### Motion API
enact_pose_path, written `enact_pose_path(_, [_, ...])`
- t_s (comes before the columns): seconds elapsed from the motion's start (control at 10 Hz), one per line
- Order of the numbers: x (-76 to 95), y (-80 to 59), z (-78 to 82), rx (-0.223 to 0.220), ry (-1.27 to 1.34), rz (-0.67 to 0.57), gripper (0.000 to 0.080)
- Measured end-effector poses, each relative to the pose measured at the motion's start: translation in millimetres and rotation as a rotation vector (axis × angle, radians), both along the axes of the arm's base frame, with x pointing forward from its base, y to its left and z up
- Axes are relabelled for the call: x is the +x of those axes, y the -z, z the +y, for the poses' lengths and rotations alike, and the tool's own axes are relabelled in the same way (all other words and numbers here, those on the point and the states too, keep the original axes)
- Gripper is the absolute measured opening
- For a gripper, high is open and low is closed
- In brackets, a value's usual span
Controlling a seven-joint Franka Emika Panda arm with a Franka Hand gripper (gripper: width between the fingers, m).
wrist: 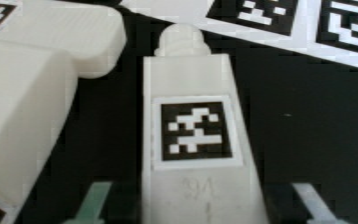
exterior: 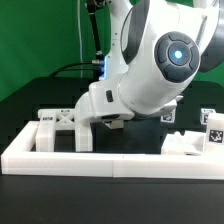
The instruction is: Assemble chair
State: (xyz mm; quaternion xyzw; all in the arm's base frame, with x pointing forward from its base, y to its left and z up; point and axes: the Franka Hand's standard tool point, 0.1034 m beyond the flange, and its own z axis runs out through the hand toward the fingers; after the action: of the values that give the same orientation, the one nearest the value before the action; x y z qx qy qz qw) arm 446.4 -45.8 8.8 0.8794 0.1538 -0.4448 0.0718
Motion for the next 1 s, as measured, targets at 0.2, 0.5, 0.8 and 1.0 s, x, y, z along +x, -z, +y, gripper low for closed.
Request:
enact_pose_path(0.2, [5.1, -6.0, 0.6, 0.001, 0.002, -0.002, 0.029])
enact_pose_path(0.5, [23.1, -51.8, 5.8, 0.009, 0.029, -0.016, 0.0291])
enact_pose_path(0.8, [30.3, -66.5, 2.0, 0.014, 0.034, -0.034, 0.0291])
enact_pose_path(1.0, [45.2, -64.0, 1.4, 0.043, 0.019, -0.166, 0.0291])
